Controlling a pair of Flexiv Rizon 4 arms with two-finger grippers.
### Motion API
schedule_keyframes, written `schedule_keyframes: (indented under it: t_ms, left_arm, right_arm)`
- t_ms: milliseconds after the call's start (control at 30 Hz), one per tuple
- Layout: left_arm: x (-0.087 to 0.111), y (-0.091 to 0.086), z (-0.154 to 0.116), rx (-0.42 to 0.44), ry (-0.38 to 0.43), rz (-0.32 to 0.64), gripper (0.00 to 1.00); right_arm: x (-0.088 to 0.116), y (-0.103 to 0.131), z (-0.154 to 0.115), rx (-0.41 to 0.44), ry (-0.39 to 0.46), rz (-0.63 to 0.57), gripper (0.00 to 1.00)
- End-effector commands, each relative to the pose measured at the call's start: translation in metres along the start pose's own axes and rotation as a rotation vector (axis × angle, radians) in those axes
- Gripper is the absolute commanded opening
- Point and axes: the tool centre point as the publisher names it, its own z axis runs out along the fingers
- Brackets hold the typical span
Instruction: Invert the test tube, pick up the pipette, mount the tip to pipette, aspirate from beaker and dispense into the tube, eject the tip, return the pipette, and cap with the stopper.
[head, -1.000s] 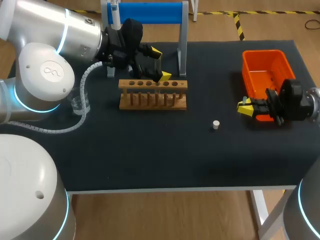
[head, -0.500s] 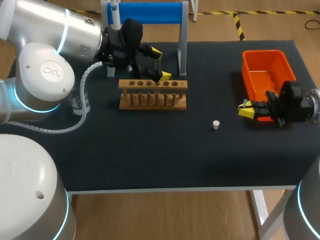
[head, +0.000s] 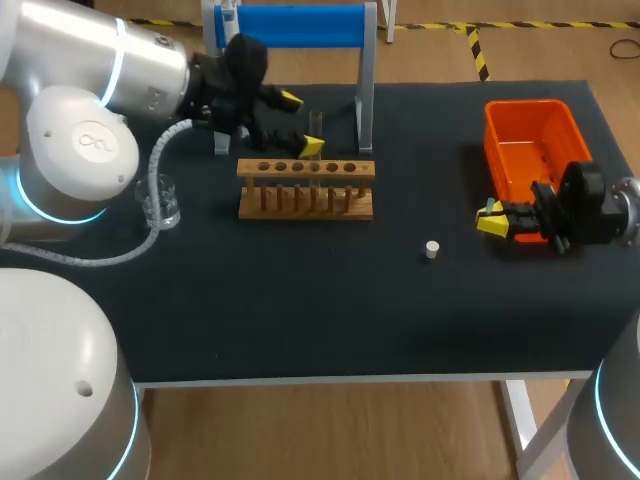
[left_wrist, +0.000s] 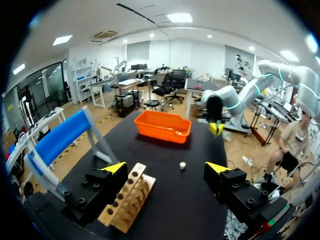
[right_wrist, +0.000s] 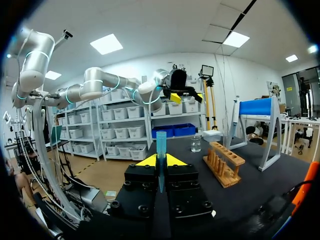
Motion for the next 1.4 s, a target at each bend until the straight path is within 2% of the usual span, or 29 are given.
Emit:
schedule_keyframes:
  t_ms: [33, 300, 600, 800, 1167, 1400]
  left_arm:
    - [-0.018, 0.018, -0.026, -0.019, -0.047, -0.025, 1.00]
    - [-0.064, 0.041, -0.046, -0.029, -0.174, -0.082, 1.00]
    - [-0.114, 0.053, -0.059, -0.032, -0.349, -0.166, 1.00]
    - [-0.145, 0.060, -0.058, -0.026, -0.474, -0.232, 1.00]
    - [-0.174, 0.064, -0.049, -0.022, -0.599, -0.282, 1.00]
    - [-0.193, 0.066, -0.044, -0.034, -0.732, -0.338, 1.00]
  right_arm:
    - [0.001, 0.000, -0.001, 0.000, 0.001, -0.001, 0.00]
    - [0.001, 0.000, -0.001, 0.000, 0.001, -0.001, 0.00]
    - [0.001, 0.000, -0.001, 0.000, 0.001, -0.001, 0.00]
    - [0.001, 0.000, -0.001, 0.000, 0.001, -0.001, 0.00]
    - [0.001, 0.000, -0.001, 0.000, 0.001, -0.001, 0.00]
    - [0.001, 0.000, -0.001, 0.000, 0.001, -0.001, 0.00]
